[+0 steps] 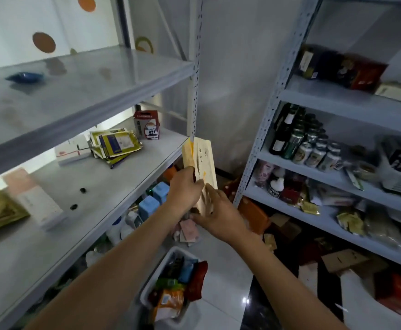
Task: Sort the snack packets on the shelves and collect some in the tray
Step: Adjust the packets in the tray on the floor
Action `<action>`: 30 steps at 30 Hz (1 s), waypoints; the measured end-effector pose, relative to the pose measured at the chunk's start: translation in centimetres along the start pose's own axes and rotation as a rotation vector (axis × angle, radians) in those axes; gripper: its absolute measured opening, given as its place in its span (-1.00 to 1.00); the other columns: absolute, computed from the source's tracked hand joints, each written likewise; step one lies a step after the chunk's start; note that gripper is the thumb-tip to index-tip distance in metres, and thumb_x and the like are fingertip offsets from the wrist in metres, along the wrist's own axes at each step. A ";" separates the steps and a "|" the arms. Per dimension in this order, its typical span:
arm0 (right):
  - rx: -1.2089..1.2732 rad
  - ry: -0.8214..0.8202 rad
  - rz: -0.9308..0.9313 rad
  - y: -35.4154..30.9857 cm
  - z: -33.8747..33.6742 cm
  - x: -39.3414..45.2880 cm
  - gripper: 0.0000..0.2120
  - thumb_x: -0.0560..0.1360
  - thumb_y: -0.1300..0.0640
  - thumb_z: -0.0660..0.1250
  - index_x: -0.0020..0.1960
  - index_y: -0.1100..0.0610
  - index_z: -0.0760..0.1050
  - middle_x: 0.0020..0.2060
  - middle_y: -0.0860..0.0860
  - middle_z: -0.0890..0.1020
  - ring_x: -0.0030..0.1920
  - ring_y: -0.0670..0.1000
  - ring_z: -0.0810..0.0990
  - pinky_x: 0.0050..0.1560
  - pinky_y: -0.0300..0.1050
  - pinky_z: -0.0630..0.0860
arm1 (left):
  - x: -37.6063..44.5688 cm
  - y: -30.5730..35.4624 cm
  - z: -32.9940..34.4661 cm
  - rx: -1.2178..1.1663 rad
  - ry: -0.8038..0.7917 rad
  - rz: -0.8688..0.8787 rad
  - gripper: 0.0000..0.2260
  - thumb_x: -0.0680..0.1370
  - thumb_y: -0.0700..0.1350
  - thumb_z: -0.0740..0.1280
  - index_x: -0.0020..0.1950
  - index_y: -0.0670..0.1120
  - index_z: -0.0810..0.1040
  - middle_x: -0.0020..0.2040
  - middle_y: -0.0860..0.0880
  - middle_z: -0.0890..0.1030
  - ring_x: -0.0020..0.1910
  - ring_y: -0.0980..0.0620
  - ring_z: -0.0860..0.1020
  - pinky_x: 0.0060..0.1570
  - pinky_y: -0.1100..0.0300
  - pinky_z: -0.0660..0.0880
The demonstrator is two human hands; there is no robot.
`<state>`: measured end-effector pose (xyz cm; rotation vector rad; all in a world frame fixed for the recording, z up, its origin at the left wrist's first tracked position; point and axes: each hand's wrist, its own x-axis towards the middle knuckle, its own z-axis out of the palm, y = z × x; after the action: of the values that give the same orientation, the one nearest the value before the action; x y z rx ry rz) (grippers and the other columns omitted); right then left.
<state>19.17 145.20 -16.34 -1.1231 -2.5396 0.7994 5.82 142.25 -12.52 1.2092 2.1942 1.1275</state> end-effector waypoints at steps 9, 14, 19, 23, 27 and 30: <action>-0.242 -0.074 0.183 2.2 12.5 6.7 -0.43 0.59 0.26 0.12 0.56 0.16 0.08 0.09 0.20 0.61 -0.04 0.24 0.60 -0.25 -0.07 0.30 | 4.8 -11.8 4.7 0.095 -0.155 -0.197 -0.84 0.60 -0.07 0.26 -0.02 -0.16 0.46 -0.10 -0.13 0.57 -0.08 -0.12 0.54 -0.22 0.12 0.32; -0.116 -0.165 0.368 5.6 18.4 9.9 -0.60 0.54 0.31 0.14 0.37 0.18 0.37 0.01 0.24 0.63 -0.01 0.29 0.58 -0.16 0.03 0.42 | 7.4 -20.1 8.4 -0.112 -0.436 -0.291 -0.87 0.61 0.02 0.25 -0.05 -0.01 0.43 -0.09 0.00 0.55 -0.07 -0.05 0.55 -0.14 0.08 0.46; 0.237 -0.095 0.678 9.1 24.0 11.9 -0.77 0.49 0.36 0.18 0.01 0.25 0.60 -0.05 0.20 0.68 -0.04 0.26 0.62 -0.15 -0.13 0.44 | 8.0 -27.8 11.4 -0.470 -0.452 -0.779 -0.75 0.64 0.11 0.17 0.24 0.05 0.47 0.06 0.07 0.60 0.01 0.06 0.58 -0.09 0.11 0.50; 0.362 -0.147 0.778 11.4 29.5 11.0 -0.77 0.52 0.33 0.20 0.03 0.15 0.59 -0.05 0.17 0.68 -0.03 0.21 0.63 -0.23 -0.23 0.35 | 7.9 -32.4 14.5 -0.508 -0.547 -0.902 -0.82 0.60 0.10 0.25 0.09 0.06 0.55 -0.08 0.11 0.64 -0.18 0.19 0.62 -0.29 0.23 0.53; 0.482 -0.200 0.784 13.5 35.8 9.8 -0.72 0.53 0.23 0.17 0.14 0.23 0.59 -0.03 0.21 0.68 -0.02 0.21 0.63 -0.17 -0.22 0.34 | 8.1 -36.6 18.4 -0.322 -0.640 -0.900 -0.43 0.44 0.30 0.37 0.31 0.01 0.40 0.16 0.05 0.51 0.06 0.03 0.55 -0.05 0.08 0.57; 0.540 -0.272 0.740 14.9 40.5 9.1 -0.61 0.39 0.13 0.12 0.05 0.27 0.59 -0.09 0.22 0.69 -0.06 0.22 0.66 -0.12 -0.06 0.52 | 7.3 -40.7 21.4 -0.039 -0.679 -0.859 -0.32 0.40 0.37 0.32 0.33 -0.07 0.42 0.20 -0.08 0.56 0.15 -0.14 0.55 0.08 -0.06 0.56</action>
<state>4.60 144.74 -57.95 -1.8362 -1.8289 1.7758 -5.30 145.86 -57.61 0.4066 1.8004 0.3226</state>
